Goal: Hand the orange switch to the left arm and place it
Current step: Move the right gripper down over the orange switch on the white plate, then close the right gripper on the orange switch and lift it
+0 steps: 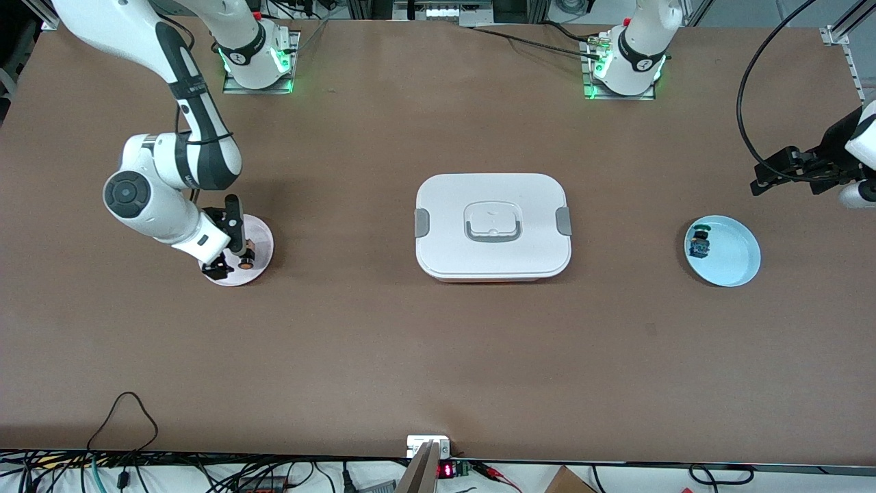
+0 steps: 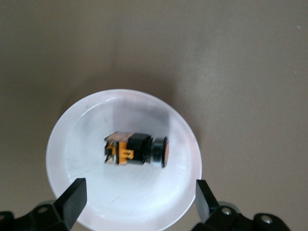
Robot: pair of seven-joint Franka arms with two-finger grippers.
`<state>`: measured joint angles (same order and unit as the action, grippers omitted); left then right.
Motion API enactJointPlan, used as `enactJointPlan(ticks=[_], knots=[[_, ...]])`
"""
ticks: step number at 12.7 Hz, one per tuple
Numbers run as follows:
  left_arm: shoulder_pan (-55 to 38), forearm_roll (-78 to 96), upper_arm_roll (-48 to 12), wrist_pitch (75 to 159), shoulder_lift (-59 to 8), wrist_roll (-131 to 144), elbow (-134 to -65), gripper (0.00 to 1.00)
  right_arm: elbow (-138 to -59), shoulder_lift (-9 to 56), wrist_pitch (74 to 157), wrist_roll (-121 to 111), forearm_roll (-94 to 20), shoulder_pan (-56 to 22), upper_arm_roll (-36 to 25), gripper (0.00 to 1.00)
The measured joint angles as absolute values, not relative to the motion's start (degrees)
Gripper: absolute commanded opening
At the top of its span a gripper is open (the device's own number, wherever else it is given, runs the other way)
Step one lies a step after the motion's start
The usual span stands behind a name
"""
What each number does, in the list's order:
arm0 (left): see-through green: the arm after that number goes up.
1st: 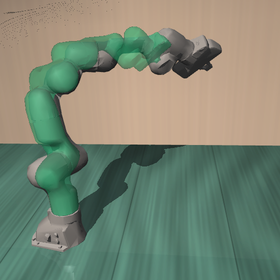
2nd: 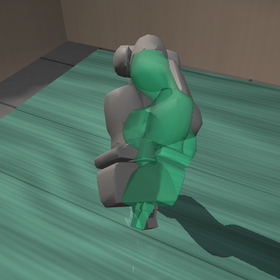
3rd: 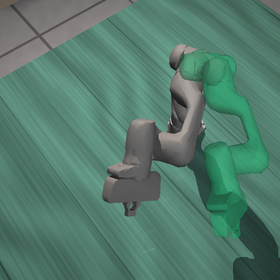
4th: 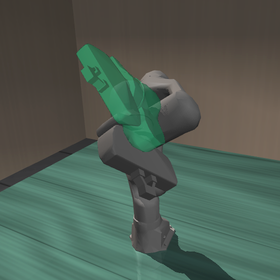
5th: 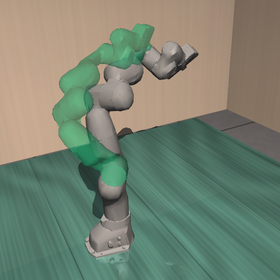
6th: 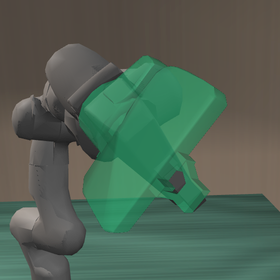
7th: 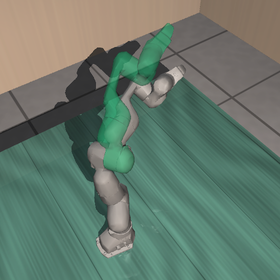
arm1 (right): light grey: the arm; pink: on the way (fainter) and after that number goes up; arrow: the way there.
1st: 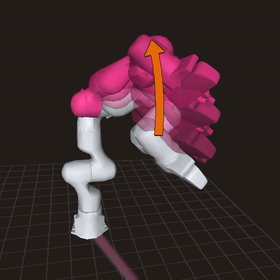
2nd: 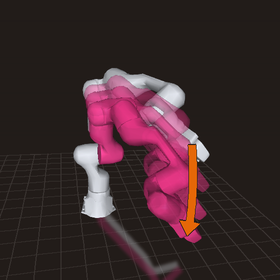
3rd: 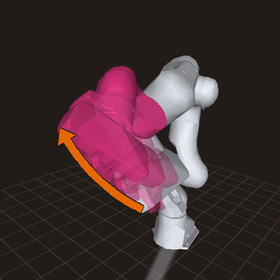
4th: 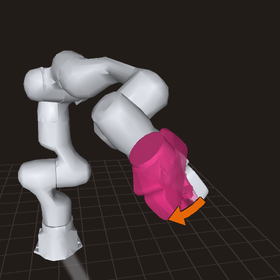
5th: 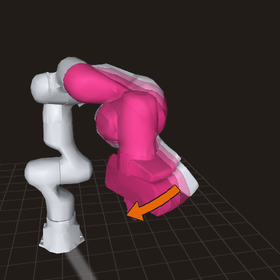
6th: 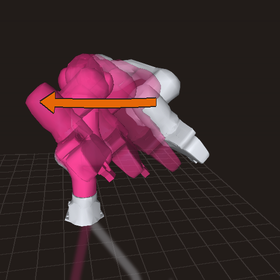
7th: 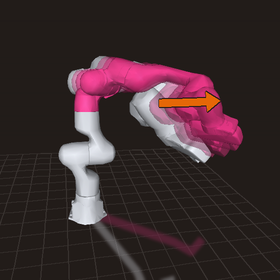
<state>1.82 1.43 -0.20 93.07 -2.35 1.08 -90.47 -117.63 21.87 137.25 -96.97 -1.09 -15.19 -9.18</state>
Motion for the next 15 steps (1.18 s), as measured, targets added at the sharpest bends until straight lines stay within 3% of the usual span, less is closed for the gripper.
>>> enactJointPlan(ticks=[15], knots=[[1.98, 1.43, -0.19, 93.07, -2.35, 1.09, -90.48, 1.0, -118.34, 24.69, 141.27, -98.26, -1.09, -14.45, -7.53, 1.0]])
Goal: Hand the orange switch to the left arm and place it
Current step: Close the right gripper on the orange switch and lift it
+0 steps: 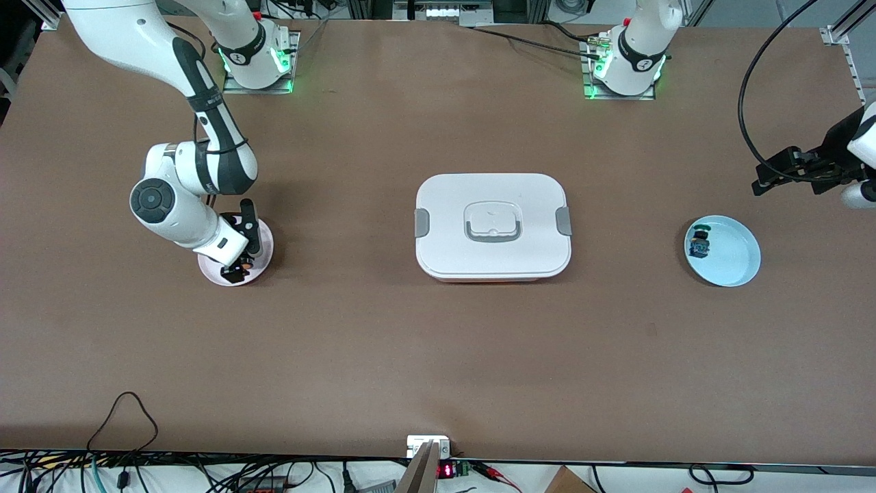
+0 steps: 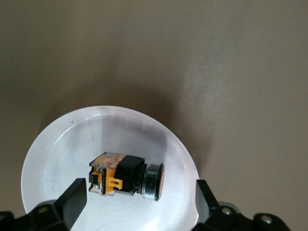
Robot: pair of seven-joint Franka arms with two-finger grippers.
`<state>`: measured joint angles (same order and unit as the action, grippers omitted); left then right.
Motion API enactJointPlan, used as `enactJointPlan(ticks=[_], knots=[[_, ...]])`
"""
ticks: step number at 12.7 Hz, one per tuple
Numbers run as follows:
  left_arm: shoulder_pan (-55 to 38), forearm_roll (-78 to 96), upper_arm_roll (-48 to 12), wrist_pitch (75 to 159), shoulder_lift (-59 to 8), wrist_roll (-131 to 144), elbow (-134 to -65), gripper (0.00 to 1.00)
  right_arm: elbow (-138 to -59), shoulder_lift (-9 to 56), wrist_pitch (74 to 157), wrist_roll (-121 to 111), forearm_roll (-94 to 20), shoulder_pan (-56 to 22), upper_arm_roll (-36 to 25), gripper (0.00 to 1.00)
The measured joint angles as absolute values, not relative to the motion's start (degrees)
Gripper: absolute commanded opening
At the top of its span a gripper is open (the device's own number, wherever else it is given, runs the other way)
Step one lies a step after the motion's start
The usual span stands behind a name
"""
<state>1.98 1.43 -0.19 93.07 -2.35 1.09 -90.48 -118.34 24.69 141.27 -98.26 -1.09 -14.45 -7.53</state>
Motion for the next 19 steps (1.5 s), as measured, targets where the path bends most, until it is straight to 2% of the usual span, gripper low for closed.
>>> enactJointPlan(ticks=[15, 19], knots=[[1.98, 1.43, -0.19, 93.07, -2.35, 1.09, -90.48, 1.0, -123.82, 25.22, 149.28, -98.24, -3.19, -13.45, -7.54, 1.0], [1.98, 1.43, -0.19, 93.07, -2.36, 1.09, -90.48, 1.0, -123.83, 25.22, 149.44, -98.24, -3.2, -13.48, -7.44, 0.9]])
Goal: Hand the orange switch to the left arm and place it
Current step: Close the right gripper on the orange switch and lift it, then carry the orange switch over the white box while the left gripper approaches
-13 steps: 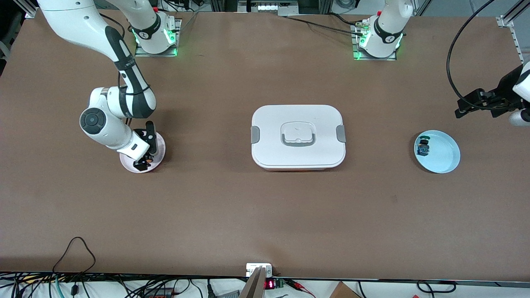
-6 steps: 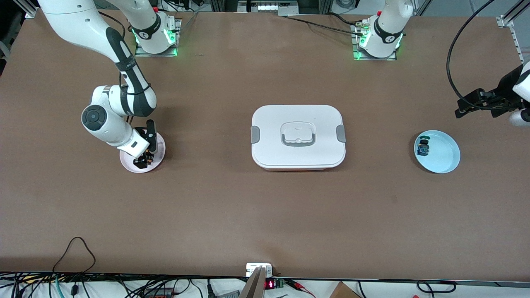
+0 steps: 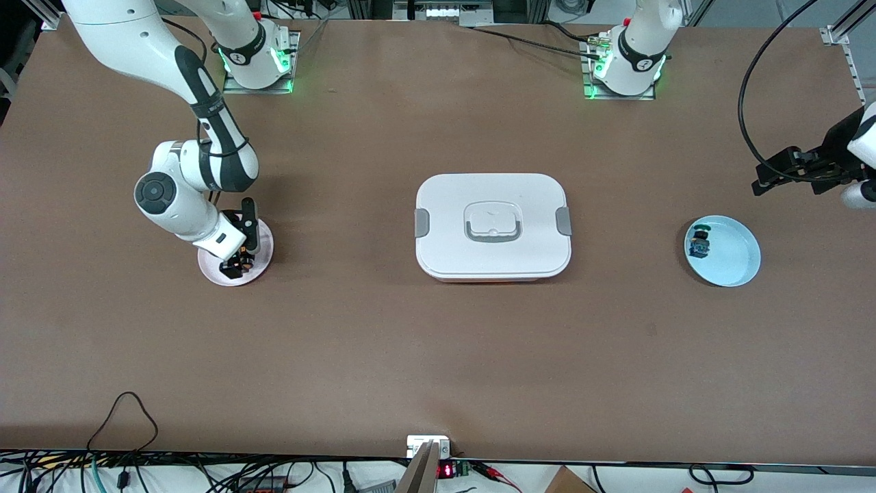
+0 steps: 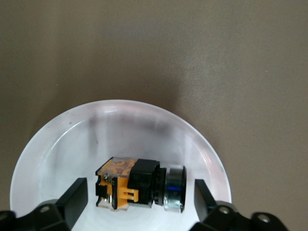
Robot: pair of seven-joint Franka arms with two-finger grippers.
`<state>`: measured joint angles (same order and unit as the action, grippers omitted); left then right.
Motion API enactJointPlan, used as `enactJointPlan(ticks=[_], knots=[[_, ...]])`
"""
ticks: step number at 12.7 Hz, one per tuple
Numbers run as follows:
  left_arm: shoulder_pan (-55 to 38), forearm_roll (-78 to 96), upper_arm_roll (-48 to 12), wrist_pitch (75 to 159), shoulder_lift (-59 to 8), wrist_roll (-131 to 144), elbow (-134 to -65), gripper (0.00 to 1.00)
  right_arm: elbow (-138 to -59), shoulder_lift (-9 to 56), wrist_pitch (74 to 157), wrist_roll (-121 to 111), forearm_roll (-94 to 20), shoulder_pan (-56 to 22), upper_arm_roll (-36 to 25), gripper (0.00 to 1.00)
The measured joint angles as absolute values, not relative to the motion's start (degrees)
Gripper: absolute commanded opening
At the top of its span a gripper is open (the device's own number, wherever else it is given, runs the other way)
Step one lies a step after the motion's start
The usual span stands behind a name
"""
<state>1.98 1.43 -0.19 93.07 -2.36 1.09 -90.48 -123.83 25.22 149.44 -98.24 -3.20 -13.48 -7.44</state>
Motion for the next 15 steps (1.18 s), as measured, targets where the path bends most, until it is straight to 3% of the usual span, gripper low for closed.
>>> enactJointPlan(ticks=[2, 3, 5, 7, 10, 15], knots=[[1.98, 1.43, -0.19, 93.07, -2.39, 1.09, -90.48, 1.0, -123.83, 25.22, 149.79, -98.23, -3.29, -13.5, -6.96, 0.8], [1.99, 1.43, -0.18, 93.07, -2.39, 1.09, -90.49, 1.0, -123.84, 25.22, 150.25, -98.23, -3.51, -13.51, -6.69, 0.58], [2.0, 1.43, -0.17, 93.07, -2.42, 1.09, -90.49, 1.0, -123.84, 25.22, 150.55, -98.23, -3.69, -13.52, -6.38, 0.29], [2.01, 1.43, -0.17, 93.07, -2.46, 1.09, -90.49, 1.0, -123.82, 25.07, 150.68, -98.21, -4.11, -13.47, -6.29, 0.11], [2.02, 1.43, -0.17, 92.85, -2.51, 1.27, -90.52, 1.0, -122.05, 24.44, 147.91, -98.21, -4.72, -12.72, -6.3, 0.02], [2.02, 1.43, -0.17, 91.83, -2.52, 1.76, -90.52, 1.0, -109.99, 21.6, 126.11, -97.8, -5.65, -11.19, -6.31, 0.0]])
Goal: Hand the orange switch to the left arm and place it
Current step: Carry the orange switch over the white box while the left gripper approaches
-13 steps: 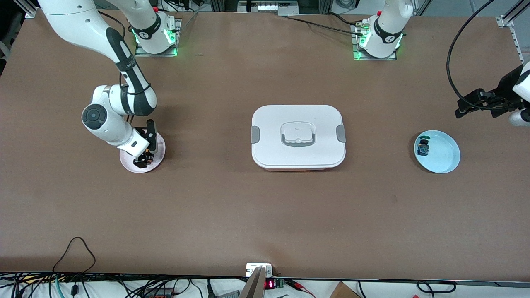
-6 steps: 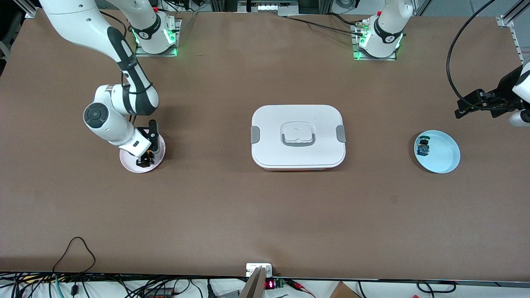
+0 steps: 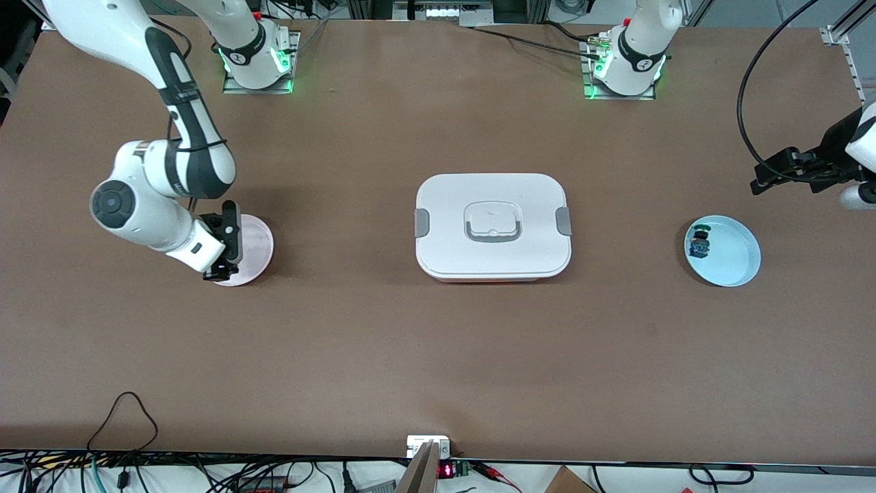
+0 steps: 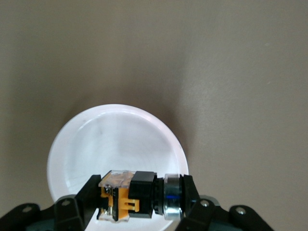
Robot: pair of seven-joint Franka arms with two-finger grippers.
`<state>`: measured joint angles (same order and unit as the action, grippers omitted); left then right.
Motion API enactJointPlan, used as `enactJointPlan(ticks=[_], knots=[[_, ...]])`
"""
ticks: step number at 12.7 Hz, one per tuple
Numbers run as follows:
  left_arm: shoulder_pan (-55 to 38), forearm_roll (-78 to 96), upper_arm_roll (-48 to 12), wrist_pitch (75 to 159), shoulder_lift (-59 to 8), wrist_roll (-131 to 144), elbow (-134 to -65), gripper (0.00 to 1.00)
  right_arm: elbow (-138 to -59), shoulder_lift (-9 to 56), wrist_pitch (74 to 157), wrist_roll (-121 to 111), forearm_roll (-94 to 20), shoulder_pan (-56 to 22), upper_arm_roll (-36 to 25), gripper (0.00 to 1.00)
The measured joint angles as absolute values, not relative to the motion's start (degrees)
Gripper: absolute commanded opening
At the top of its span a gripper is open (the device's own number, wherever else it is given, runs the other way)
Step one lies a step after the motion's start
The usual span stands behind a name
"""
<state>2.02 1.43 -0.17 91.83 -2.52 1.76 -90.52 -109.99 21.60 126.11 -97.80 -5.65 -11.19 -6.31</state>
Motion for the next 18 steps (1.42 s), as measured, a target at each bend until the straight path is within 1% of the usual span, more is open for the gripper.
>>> enactJointPlan(ticks=[2, 5, 8, 10, 13, 14, 15, 18], knots=[[2.03, 1.43, -0.14, 91.5, -2.51, 1.8, -90.51, 1.0, -104.5, 19.54, 115.93, -95.29, -5.75, -11.19, -6.31, 0.0], [2.06, 1.43, -0.14, 91.47, -2.51, 1.8, -90.48, 1.0, -96.87, 16.04, 103.02, -92.54, -5.74, -11.19, -6.35, 0.0], [2.05, 1.44, -0.32, 91.48, -2.51, 1.8, -90.46, 1.0, -88.68, 14.5, 92.99, -89.44, -4.8, -11.15, -6.59, 0.0], [1.93, 1.48, -0.55, 91.22, -2.61, 1.79, -90.48, 1.0, -84.74, 14.41, 90.53, -87.31, -2.7, -11.22, -6.47, 0.0], [1.26, 1.48, -1.15, 90.17, -3.59, 1.81, -90.58, 1.0, -84.13, 15.29, 89.83, -84.36, -2.57, -11.48, -6.0, 0.0], [1.23, 1.48, -1.15, 88.96, -4.26, 1.81, -90.68, 1.0, -84.16, 16.27, 89.49, -83.44, -4.96, -11.58, -5.83, 0.0], [1.23, 1.48, -1.15, 88.07, -5.18, 1.81, -90.82, 1.0, -84.18, 17.28, 89.11, -83.11, -9.73, -11.66, -5.77, 0.0], [0.44, 1.63, -1.34, 87.71, -7.12, 1.8, -90.85, 1.0, -84.24, 19.66, 88.3, -83.06, -27.58, -11.9, -5.73, 0.0]])
